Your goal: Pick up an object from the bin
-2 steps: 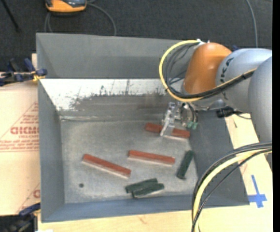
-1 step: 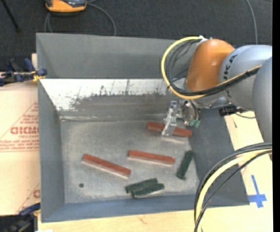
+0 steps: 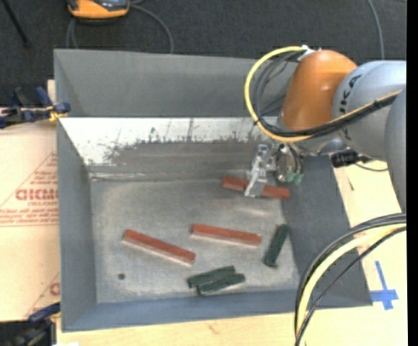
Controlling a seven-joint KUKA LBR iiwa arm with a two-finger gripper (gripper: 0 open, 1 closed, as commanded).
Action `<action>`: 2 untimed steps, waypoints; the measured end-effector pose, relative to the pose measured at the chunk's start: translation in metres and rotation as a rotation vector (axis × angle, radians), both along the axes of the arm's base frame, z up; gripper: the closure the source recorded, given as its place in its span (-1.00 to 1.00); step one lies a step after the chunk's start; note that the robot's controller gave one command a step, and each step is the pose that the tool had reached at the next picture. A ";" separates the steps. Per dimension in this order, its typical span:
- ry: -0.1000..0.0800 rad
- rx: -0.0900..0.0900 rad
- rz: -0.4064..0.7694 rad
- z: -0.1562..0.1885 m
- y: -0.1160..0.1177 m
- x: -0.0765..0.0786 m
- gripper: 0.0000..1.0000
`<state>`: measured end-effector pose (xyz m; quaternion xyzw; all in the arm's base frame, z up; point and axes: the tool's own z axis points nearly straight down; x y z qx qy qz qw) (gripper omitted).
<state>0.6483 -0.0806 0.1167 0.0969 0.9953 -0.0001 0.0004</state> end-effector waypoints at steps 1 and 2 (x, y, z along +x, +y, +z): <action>-0.005 0.000 0.000 0.015 0.000 0.001 1.00; -0.006 -0.001 0.001 0.024 0.000 0.002 1.00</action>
Offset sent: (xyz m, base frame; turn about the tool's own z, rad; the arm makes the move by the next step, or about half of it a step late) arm 0.0000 -0.0002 0.0133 0.0000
